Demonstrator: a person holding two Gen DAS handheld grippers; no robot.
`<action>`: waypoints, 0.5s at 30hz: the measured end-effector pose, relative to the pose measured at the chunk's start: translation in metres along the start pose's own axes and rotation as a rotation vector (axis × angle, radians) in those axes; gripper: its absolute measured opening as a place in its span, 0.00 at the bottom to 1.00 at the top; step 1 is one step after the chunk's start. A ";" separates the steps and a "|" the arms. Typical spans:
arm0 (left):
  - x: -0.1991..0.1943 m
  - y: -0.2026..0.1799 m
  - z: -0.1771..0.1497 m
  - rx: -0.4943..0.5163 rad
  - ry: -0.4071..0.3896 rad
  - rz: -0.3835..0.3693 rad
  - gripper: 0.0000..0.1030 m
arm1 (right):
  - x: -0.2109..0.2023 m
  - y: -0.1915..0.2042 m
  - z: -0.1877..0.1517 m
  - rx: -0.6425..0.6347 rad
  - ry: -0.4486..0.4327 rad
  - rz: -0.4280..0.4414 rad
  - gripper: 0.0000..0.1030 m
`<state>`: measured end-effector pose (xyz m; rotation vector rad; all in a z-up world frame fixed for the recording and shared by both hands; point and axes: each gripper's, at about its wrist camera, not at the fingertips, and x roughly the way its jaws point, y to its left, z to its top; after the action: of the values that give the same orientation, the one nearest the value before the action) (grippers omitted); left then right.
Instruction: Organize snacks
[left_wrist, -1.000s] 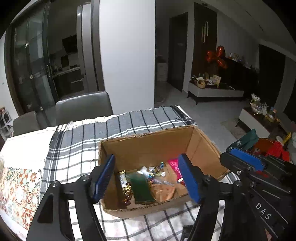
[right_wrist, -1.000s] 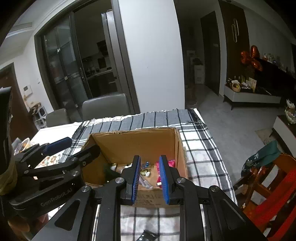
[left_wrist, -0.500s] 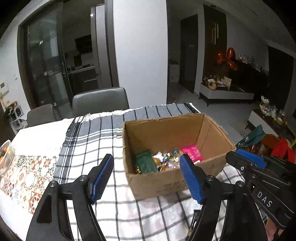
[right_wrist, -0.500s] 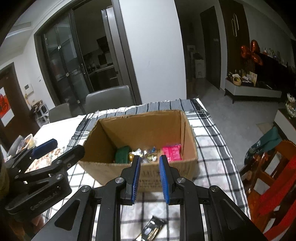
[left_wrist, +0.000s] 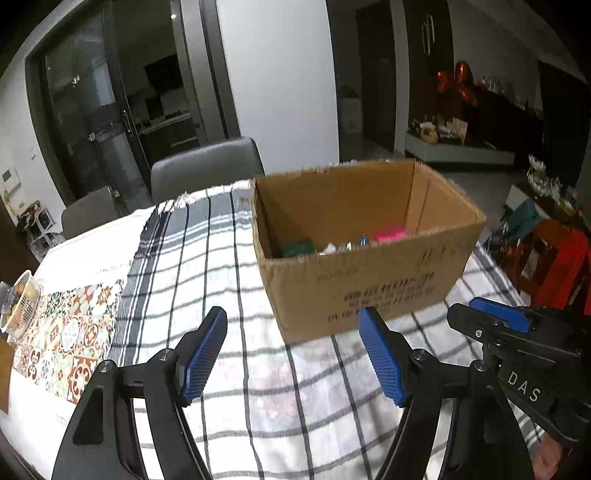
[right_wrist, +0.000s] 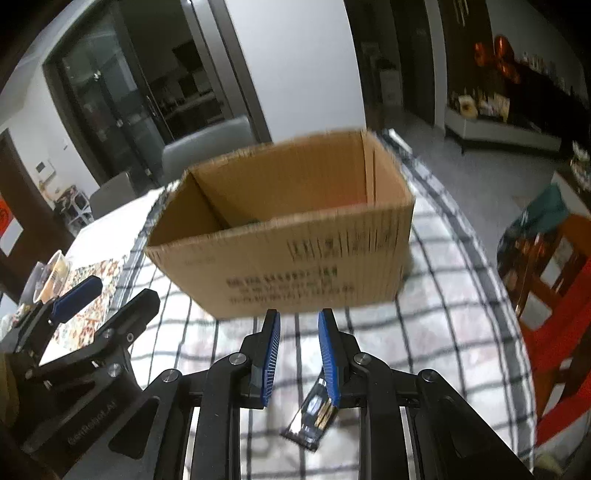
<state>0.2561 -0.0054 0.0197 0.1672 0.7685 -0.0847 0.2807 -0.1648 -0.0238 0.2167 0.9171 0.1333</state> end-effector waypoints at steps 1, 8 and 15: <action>0.002 -0.001 -0.004 0.001 0.011 -0.002 0.71 | 0.003 -0.001 -0.002 0.010 0.018 0.000 0.22; 0.016 -0.002 -0.026 -0.010 0.077 -0.013 0.71 | 0.025 -0.010 -0.020 0.073 0.136 -0.016 0.23; 0.030 -0.007 -0.041 -0.009 0.132 -0.022 0.71 | 0.048 -0.015 -0.036 0.125 0.231 -0.008 0.29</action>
<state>0.2487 -0.0049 -0.0306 0.1565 0.9024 -0.0919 0.2814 -0.1645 -0.0853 0.3179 1.1575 0.0946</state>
